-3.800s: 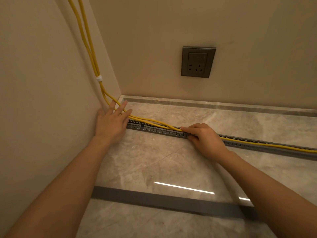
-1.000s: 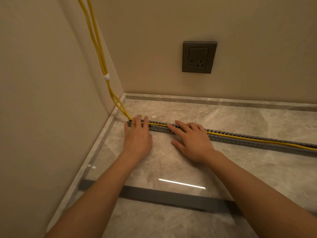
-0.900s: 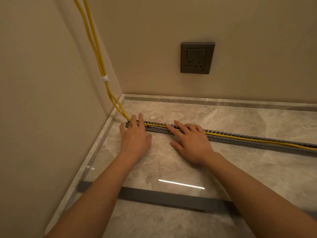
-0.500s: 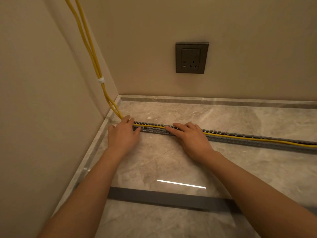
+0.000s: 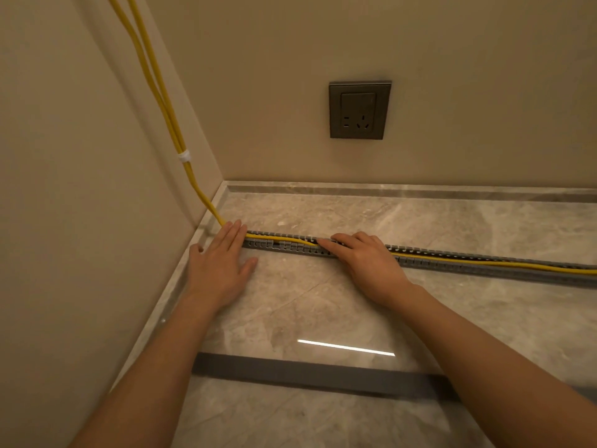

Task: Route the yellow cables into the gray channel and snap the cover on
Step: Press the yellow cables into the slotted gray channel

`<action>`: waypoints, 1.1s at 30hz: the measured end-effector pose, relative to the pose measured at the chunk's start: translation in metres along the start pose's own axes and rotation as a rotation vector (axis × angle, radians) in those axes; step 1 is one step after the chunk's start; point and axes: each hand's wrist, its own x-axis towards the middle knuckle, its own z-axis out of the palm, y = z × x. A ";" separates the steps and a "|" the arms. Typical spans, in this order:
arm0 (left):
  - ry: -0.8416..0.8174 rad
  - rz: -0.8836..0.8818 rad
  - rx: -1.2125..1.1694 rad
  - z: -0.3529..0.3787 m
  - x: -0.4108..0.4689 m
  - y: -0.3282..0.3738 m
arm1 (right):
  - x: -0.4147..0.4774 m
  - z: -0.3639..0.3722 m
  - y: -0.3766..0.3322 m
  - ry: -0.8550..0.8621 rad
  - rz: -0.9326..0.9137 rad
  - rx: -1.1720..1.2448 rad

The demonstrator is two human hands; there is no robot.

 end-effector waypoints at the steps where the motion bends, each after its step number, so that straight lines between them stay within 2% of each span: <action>1: -0.002 -0.005 0.001 0.000 0.001 -0.001 | 0.000 0.000 0.000 0.004 0.000 0.007; 16: 0.036 -0.060 0.074 -0.003 0.000 0.009 | -0.005 0.001 0.001 0.028 0.044 0.013; 23: 0.080 0.026 0.180 -0.009 0.008 0.004 | -0.006 0.001 0.001 0.031 0.040 0.011; 28: -0.017 0.008 0.003 -0.004 0.011 0.004 | -0.006 0.002 -0.001 0.052 0.055 0.022; 33: -0.010 -0.032 -0.177 0.001 0.007 0.006 | -0.007 0.003 -0.003 0.069 0.057 0.019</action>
